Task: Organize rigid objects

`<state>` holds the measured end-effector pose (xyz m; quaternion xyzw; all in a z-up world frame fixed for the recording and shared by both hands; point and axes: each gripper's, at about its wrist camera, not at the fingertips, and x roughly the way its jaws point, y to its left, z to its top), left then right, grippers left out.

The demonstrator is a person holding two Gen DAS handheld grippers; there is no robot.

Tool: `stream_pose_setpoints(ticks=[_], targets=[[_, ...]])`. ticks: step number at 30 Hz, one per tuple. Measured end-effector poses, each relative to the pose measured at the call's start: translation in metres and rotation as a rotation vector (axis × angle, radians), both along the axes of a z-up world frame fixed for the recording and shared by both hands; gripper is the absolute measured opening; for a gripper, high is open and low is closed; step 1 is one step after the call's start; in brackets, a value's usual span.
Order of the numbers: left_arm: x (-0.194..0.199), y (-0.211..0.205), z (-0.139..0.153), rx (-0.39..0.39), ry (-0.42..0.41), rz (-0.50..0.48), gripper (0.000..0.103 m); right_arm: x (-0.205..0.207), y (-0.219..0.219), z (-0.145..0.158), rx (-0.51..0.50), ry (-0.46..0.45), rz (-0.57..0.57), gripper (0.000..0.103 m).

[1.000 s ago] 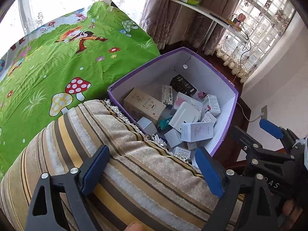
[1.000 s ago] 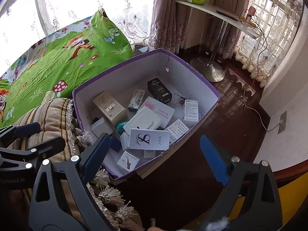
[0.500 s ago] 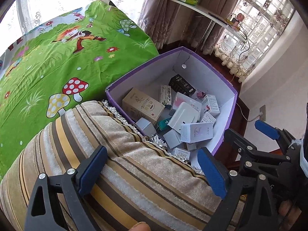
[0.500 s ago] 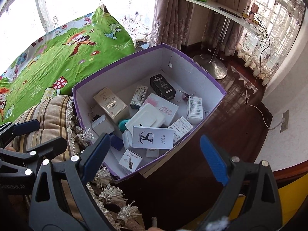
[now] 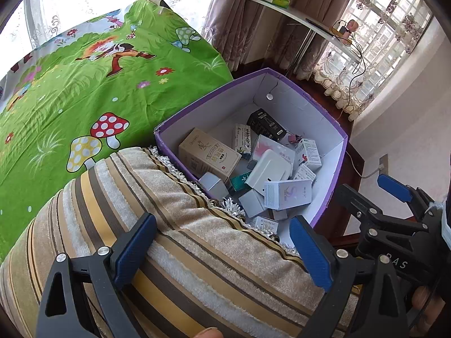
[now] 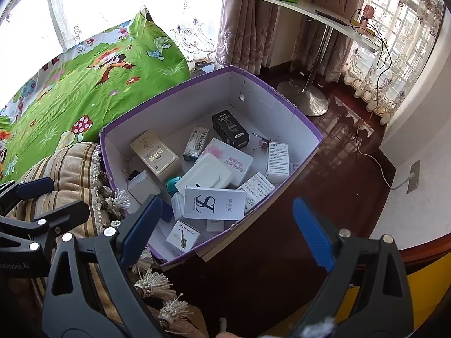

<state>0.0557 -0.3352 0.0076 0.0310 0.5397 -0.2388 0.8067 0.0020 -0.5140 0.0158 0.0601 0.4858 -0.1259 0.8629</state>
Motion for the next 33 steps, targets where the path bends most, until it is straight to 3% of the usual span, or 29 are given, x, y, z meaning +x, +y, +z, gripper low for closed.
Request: stream_pose_setpoints(ticks=[33], targets=[[-0.0003,-0.0008,-0.0005,0.0,0.001,0.0,0.097,-0.0009,-0.0007,-0.0037,0.001,0.004,-0.003,0.095]])
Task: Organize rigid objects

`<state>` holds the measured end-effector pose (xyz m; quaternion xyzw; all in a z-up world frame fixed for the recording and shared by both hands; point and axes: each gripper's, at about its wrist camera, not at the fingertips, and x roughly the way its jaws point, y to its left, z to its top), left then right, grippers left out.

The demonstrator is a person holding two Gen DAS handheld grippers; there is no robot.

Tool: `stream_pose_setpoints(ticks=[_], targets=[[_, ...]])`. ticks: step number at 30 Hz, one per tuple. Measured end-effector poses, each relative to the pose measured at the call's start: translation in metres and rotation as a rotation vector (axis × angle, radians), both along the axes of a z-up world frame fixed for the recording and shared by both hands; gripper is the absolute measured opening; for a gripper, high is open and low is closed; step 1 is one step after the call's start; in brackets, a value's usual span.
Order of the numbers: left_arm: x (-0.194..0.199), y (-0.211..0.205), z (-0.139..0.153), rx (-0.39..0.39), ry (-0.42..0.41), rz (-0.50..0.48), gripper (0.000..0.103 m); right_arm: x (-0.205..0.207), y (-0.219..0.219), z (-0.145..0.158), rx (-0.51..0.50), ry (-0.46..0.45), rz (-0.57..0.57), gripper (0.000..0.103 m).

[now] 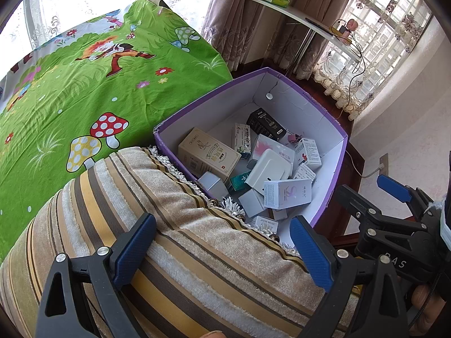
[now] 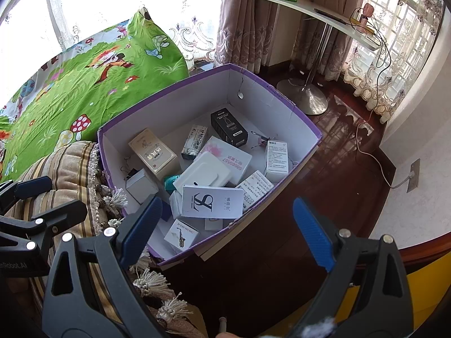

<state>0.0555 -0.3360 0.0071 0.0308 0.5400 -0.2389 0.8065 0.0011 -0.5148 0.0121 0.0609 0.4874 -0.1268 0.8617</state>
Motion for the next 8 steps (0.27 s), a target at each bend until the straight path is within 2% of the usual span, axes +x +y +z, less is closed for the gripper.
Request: stream_pose_setpoints(ticks=[8], targets=[[-0.0008,-0.0034,-0.0018,0.001,-0.017,-0.036,0.1,-0.0013,0.0006,-0.0018,0.006,0.003,-0.001,0.095]])
